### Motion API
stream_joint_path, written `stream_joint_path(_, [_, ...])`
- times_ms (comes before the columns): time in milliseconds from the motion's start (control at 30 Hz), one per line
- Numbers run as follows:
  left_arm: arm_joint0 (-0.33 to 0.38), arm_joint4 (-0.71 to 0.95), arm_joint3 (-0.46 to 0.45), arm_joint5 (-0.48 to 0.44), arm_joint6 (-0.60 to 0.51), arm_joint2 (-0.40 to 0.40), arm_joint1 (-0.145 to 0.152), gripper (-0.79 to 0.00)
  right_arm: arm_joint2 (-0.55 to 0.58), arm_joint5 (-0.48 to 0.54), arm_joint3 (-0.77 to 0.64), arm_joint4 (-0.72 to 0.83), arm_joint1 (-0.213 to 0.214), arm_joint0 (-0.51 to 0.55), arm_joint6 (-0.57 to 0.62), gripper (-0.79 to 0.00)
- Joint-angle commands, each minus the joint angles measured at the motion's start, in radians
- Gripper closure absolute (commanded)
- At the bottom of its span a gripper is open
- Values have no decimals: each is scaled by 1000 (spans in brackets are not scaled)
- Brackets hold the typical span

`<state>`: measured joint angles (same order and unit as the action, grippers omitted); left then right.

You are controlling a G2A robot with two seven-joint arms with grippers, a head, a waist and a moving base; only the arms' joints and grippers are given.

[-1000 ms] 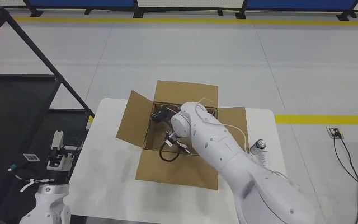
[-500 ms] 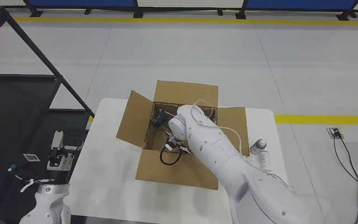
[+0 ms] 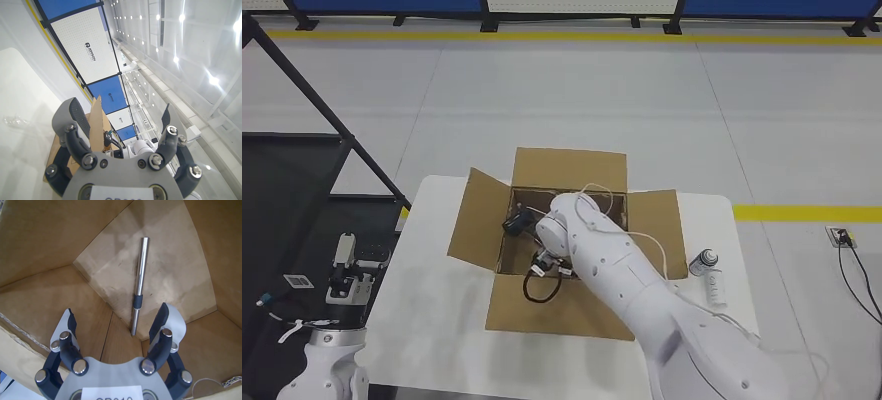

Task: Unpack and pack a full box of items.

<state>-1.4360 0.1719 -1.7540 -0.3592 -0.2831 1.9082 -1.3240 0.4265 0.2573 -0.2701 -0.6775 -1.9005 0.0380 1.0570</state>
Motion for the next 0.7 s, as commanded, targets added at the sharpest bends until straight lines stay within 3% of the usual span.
stream_joint_path(0, [0, 0, 0, 0, 0, 0, 0, -785, 1, -6, -8, -5, -1, 3, -1, -785])
stream_joint_path(233, [0, 0, 0, 0, 0, 0, 0, -785, 6, -56, 29, -57, 11, -29, -39, -785])
stream_joint_path(667, [0, 0, 0, 0, 0, 0, 0, -785, 22, 39, 112, -90, 52, -54, 24, -785])
